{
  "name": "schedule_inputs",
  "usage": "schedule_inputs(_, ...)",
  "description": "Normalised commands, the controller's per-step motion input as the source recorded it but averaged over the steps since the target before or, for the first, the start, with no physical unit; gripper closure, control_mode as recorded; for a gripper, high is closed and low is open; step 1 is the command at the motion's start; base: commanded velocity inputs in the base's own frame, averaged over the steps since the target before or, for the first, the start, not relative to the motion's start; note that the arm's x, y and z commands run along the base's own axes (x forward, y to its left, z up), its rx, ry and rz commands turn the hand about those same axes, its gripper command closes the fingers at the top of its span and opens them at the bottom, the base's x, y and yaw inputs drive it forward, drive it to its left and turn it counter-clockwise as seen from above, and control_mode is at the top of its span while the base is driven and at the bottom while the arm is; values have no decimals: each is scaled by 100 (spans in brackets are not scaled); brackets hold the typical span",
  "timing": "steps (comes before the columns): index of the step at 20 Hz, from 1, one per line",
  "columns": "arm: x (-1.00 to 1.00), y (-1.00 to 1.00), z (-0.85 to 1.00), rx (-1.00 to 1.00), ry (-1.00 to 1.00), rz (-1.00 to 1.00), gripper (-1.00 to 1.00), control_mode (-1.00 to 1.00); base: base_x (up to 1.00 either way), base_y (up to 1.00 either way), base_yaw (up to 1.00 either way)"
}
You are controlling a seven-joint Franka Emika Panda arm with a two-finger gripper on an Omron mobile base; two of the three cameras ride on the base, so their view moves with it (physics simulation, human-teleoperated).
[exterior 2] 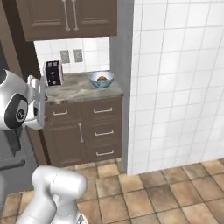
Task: Place the bowl with the corn and avocado on the top shelf of the fridge. Place the bowl with the steak and chicken drumstick on the second highest shelf of the fridge.
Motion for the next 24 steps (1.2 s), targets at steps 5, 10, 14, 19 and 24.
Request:
schedule_inputs(5,0,0,0,0,0,0,-100,100,100,-21,48)
schedule_inputs(10,0,0,0,0,0,0,-100,100,100,-34,16)
schedule_inputs(14,0,0,0,0,0,0,-100,100,99,-20,2)
schedule_inputs(19,0,0,0,0,0,0,-100,100,100,0,1)
schedule_inputs(24,0,0,0,0,0,0,-100,100,70,-34,0)
